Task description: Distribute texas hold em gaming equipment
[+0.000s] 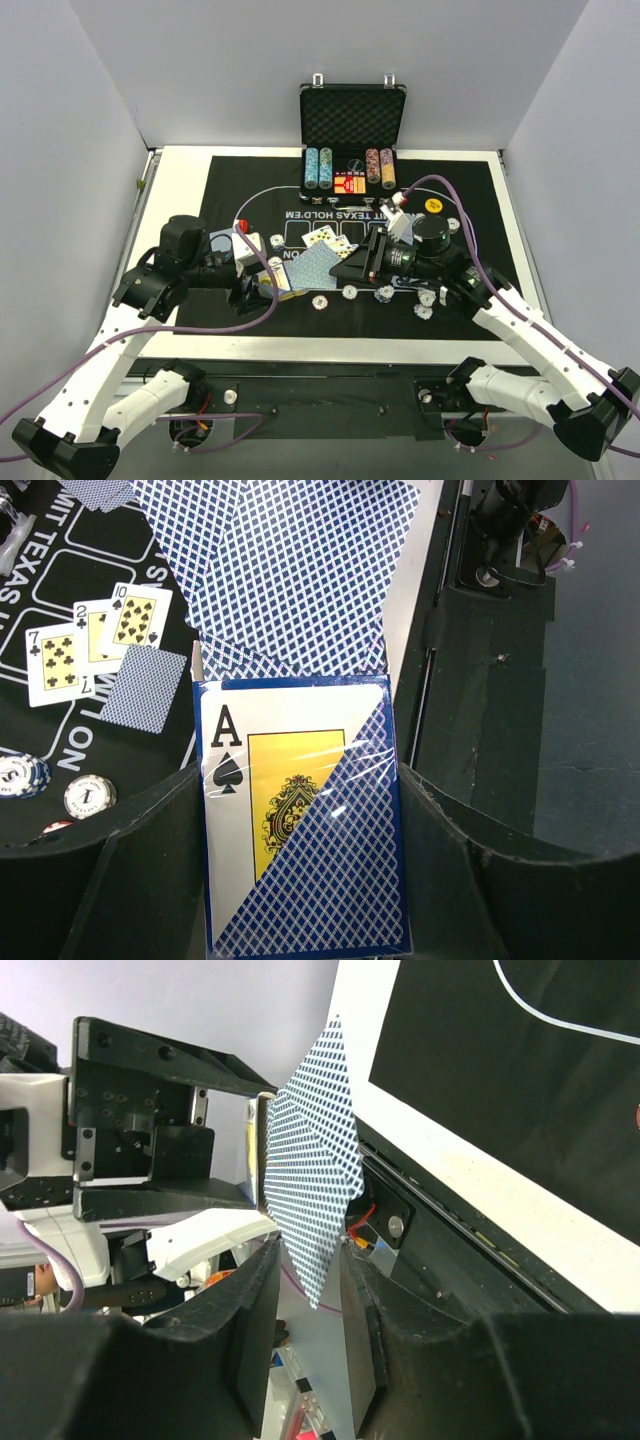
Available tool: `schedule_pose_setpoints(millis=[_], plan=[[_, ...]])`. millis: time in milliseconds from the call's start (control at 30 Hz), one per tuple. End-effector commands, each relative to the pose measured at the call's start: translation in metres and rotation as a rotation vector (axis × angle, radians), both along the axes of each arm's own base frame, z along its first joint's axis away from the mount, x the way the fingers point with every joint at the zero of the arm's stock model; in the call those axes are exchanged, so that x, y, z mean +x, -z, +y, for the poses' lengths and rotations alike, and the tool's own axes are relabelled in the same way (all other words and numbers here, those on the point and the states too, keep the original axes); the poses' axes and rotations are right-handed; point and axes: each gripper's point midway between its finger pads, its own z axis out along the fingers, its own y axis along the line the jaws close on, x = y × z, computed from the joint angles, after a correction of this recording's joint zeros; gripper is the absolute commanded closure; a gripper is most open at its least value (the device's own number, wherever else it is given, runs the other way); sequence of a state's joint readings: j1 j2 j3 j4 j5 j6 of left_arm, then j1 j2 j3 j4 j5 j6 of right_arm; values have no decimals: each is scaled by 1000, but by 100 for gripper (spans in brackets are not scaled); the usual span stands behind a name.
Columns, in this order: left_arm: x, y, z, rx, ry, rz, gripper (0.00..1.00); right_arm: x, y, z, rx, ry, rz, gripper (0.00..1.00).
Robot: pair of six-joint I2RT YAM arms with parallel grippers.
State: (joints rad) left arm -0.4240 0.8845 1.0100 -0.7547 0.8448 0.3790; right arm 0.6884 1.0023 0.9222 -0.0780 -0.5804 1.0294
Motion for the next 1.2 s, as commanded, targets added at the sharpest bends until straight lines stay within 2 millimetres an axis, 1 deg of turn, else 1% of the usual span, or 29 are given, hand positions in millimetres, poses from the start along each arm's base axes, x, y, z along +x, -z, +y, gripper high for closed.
schedule_pose_setpoints(millis=[0,167,333,500,700,833,1033,1167], plan=[[2,-21,-7,-58,30,-73,100,-7,-12,0,48,-22,-28,72],[2,-21,-7,-57,29,-74,100,-11,-9,4,41,-39,-19,73],[3,-23,-7,-59,29,-77,100,-14,-2,8,35,-55,-3,77],[3,-23,-7,-58,28,-74,100,-16,-1,10,33,-66,0,81],[3,-21,-7,-57,24,-69,100,-19,-5,7,28,-73,-8,93],[5,-20,-7,-58,16,-70,100,-22,-5,5,27,-75,-8,97],[6,-20,-7,-58,13,-65,100,-27,-4,1,15,-89,-5,98],[7,-19,-8,-58,8,-60,100,-32,-10,-1,18,-107,-18,98]])
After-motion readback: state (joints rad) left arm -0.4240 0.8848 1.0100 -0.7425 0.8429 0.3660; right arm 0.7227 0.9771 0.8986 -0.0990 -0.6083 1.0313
